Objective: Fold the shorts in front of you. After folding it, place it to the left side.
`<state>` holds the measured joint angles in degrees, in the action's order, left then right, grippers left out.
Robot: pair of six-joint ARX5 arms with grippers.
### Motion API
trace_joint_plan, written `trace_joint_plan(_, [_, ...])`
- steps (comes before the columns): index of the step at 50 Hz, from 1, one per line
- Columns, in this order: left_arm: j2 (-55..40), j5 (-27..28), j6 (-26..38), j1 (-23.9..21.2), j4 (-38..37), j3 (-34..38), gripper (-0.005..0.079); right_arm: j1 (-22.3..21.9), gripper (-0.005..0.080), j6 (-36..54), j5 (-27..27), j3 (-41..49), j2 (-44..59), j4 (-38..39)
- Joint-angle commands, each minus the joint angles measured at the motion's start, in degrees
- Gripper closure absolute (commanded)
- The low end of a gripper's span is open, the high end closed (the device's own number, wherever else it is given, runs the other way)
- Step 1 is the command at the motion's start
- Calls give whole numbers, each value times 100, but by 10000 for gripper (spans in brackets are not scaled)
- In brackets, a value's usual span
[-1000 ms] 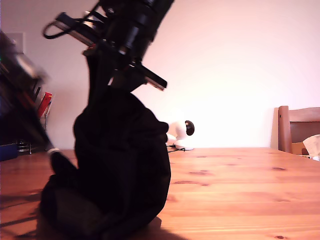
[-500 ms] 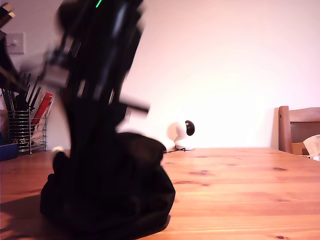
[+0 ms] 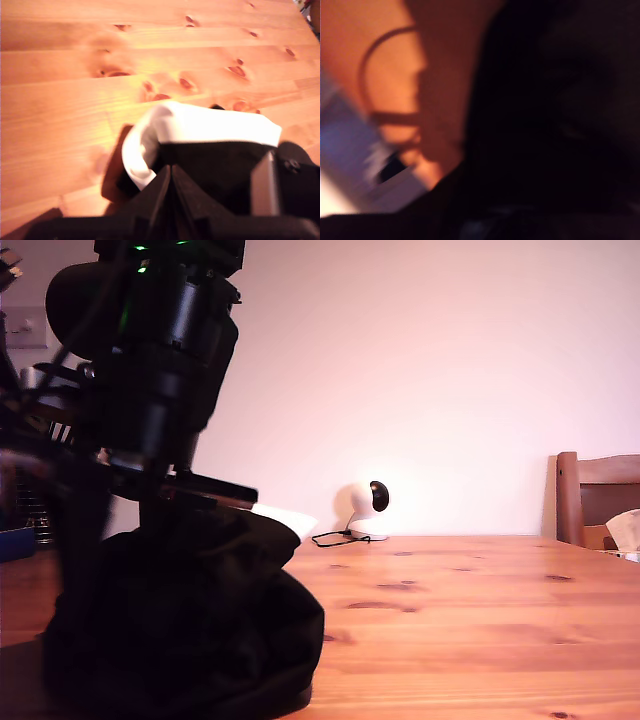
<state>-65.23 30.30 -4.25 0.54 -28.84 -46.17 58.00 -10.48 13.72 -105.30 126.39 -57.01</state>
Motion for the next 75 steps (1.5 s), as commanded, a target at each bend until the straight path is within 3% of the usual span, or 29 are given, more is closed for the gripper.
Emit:
trace_joint_plan(1, [83,-83,101,72,31,24,761,9,396,-4,177,-273,116,-44])
trace_joint_plan(26, [83,-234,323,313,31,24,761,-35,393,-4,385,-1296,116,-673])
trace_joint_plan(33, [83,-229,323,313,9,24,761,-37,325,-7,372,-1296,116,-769])
trace_joint_plan(43, [83,-92,319,297,-28,24,761,-192,311,-26,398,-1405,109,-859])
trace_joint_plan(53, [79,-79,319,267,-28,24,761,-343,311,-72,1023,-1593,109,-859])
trace_joint_plan(64, [70,81,286,146,-122,24,761,-503,314,50,1097,-1965,109,-1104])
trace_joint_plan(70, [-35,94,282,-94,-149,26,761,-752,402,251,1001,-1974,109,-1512])
trace_joint_plan(75, [-225,92,280,-326,-105,26,761,-960,548,483,780,-1971,109,-1893])
